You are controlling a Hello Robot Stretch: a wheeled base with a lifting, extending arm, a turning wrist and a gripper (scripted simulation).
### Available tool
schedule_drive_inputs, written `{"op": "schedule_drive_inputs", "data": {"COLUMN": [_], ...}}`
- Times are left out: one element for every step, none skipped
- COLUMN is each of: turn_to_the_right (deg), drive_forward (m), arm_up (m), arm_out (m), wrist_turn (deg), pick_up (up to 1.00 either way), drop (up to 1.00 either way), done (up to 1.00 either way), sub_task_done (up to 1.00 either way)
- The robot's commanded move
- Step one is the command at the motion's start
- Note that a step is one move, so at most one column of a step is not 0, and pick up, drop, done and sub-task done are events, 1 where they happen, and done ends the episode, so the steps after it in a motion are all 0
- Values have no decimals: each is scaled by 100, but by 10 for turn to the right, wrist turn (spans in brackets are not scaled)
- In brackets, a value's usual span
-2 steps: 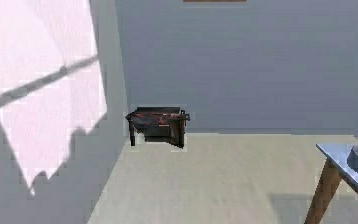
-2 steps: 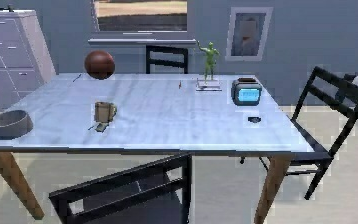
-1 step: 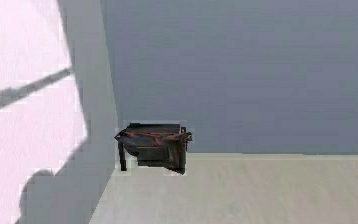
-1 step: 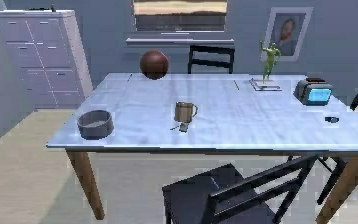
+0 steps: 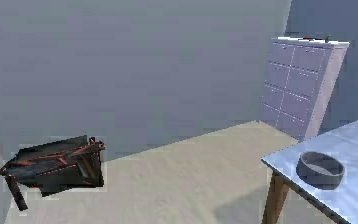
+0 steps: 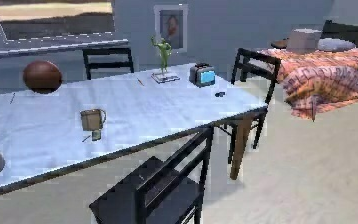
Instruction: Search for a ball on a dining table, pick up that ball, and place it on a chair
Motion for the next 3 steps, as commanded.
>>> {"op": "schedule_drive_inputs", "data": {"turn_to_the_right": [0,60,0], "drive_forward": [100,0,20], "arm_up": [0,0,0], "arm_out": [0,0,0], "wrist_turn": [0,0,0], "pick_up": [0,0,0], "drop": [0,0,0], "done": [0,0,0], "sub_task_done": [0,0,0]}}
